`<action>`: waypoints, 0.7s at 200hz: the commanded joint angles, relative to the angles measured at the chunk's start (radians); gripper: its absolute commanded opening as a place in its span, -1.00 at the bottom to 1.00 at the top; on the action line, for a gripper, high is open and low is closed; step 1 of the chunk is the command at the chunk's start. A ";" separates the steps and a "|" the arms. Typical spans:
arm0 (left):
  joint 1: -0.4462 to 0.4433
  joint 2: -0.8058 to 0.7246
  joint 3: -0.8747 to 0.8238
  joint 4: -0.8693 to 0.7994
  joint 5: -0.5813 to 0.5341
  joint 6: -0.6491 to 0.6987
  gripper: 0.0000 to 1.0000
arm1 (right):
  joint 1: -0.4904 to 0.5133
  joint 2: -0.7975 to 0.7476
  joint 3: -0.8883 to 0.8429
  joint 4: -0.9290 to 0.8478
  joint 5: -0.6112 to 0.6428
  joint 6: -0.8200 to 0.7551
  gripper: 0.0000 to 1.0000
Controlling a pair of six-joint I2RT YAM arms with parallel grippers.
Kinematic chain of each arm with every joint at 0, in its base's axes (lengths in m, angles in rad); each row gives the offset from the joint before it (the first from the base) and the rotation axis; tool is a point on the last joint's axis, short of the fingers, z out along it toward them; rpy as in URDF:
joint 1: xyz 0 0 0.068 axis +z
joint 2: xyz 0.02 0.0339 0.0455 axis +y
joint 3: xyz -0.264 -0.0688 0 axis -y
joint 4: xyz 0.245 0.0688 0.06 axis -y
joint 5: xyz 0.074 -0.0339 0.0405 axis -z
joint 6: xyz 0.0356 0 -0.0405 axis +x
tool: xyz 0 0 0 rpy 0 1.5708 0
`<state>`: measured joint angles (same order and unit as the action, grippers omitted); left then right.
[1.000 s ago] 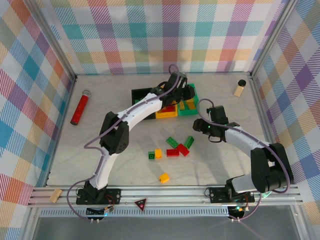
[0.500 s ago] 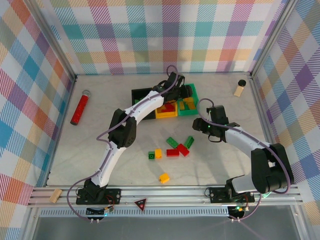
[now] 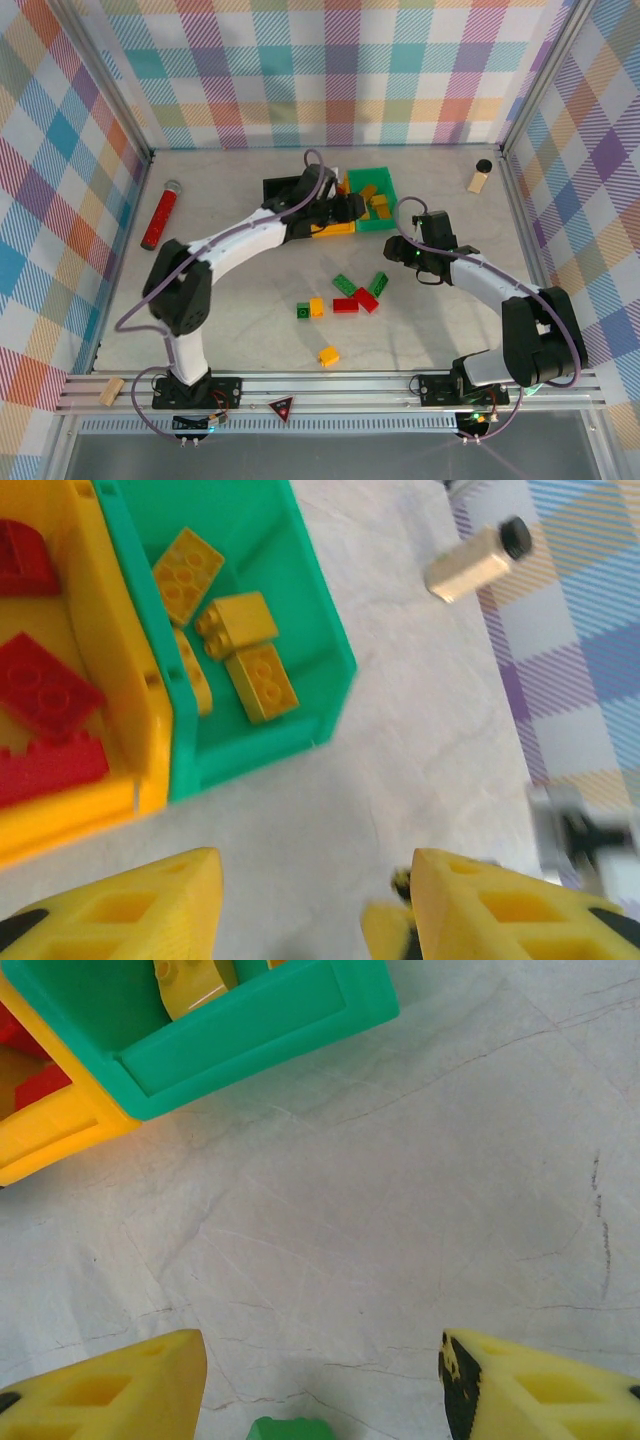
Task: Sort the legos into containers by color
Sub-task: Place the lego in the container, then pick up the lego from the middle-left of the table.
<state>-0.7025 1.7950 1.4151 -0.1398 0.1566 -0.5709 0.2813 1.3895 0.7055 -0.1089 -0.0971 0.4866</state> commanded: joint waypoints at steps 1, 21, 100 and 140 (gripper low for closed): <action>-0.057 -0.119 -0.122 0.017 -0.001 0.090 0.05 | -0.004 0.013 -0.006 0.022 -0.025 0.003 0.26; -0.116 -0.204 -0.198 -0.088 -0.051 0.163 0.05 | -0.004 0.015 -0.005 0.020 -0.028 0.001 0.27; -0.273 -0.449 -0.486 -0.296 -0.071 0.183 0.04 | -0.004 0.014 -0.005 0.020 -0.021 -0.006 0.27; -0.412 -0.483 -0.563 -0.334 -0.033 0.189 0.05 | -0.004 0.021 -0.005 0.023 -0.023 -0.005 0.28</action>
<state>-1.0328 1.3197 0.8768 -0.4255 0.0906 -0.3954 0.2806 1.3979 0.7055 -0.1051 -0.1101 0.4862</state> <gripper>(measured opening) 0.523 0.637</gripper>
